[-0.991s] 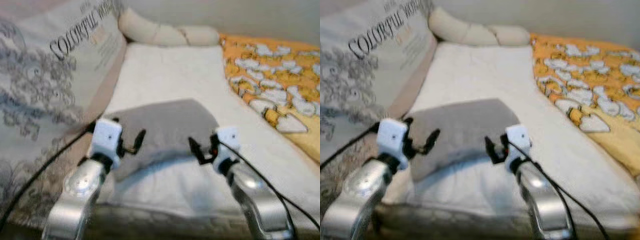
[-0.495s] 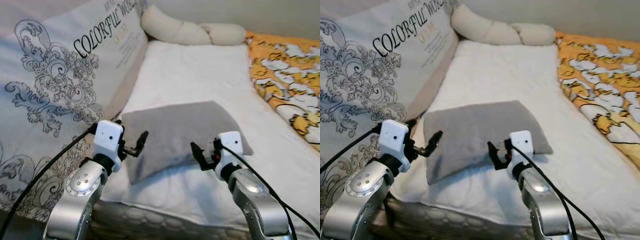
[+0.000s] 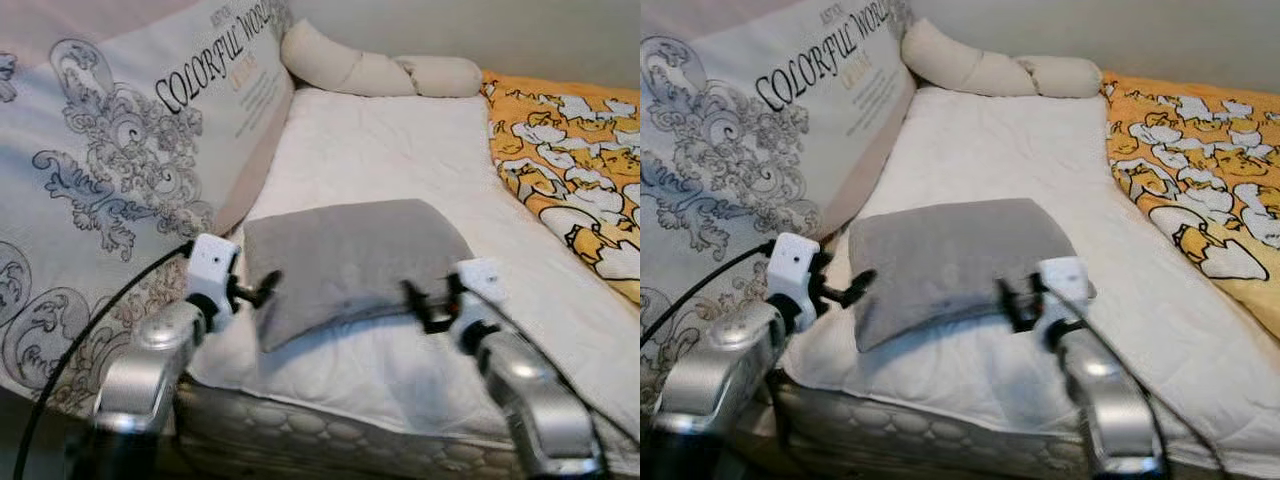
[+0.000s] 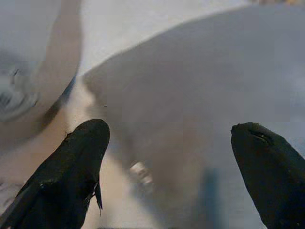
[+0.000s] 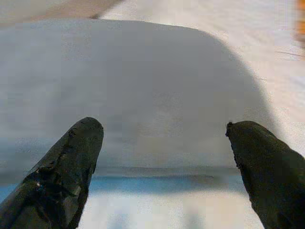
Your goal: Clean up the room
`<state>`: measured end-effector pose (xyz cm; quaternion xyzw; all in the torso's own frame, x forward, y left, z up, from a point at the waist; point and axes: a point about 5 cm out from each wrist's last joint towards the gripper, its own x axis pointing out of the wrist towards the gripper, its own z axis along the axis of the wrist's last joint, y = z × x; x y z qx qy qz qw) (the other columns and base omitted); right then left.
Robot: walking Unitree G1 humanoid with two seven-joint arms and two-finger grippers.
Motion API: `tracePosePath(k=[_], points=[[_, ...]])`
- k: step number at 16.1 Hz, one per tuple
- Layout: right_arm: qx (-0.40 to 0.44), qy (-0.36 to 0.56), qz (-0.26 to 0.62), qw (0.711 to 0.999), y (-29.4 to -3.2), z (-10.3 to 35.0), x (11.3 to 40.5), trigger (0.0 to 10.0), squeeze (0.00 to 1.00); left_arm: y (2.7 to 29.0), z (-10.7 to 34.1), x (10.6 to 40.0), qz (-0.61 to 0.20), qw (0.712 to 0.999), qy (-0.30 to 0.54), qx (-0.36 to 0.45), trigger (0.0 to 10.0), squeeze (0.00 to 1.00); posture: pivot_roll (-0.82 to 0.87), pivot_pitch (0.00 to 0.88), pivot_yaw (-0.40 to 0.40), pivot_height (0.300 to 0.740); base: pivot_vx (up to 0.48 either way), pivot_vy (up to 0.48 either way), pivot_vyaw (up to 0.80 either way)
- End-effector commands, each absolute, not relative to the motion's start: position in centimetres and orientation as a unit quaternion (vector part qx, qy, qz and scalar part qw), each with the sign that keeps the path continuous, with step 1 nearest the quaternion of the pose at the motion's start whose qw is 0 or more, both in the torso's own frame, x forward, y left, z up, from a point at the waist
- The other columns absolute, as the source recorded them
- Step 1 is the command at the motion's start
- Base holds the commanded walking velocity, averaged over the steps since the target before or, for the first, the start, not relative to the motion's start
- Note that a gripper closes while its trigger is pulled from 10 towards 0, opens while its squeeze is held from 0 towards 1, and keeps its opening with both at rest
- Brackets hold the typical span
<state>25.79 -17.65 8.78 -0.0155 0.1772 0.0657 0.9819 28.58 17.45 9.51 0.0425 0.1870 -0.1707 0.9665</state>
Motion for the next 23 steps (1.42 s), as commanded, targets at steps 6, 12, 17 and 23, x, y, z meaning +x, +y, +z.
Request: tracePosePath(k=[6, 12, 17, 23], points=[[-0.021, 0.233, -0.037, 0.972, -20.4, 6.9, 25.1, 10.0, 0.00, 16.1, 5.3, 29.4, -0.184, 0.945, 0.265, 0.043, 10.0, 0.00, -0.01, 0.000, 0.001, 0.740, 0.000, 0.000, 0.00], [-0.017, 0.305, -0.032, 0.952, -20.7, 4.9, 24.0, 10.0, 0.00, 7.2, 6.1, 26.0, -0.498, 0.827, 0.254, -0.048, 10.0, 0.00, -0.02, 0.000, -0.015, 0.740, 0.000, 0.000, 0.00], [0.017, 0.302, -0.010, 0.953, -20.8, 5.0, 26.8, 10.0, 0.00, 5.6, 8.2, 24.6, -0.586, 0.779, 0.213, -0.070, 10.0, 0.00, -0.03, 0.000, -0.009, 0.740, 0.000, 0.000, 0.00], [0.016, 0.285, -0.006, 0.958, -21.5, 5.5, 30.0, 10.0, 0.00, 9.8, 11.8, 25.5, -0.587, 0.791, 0.170, -0.016, 10.0, 0.00, -0.01, 0.000, -0.015, 0.740, 0.000, 0.000, 0.00]])
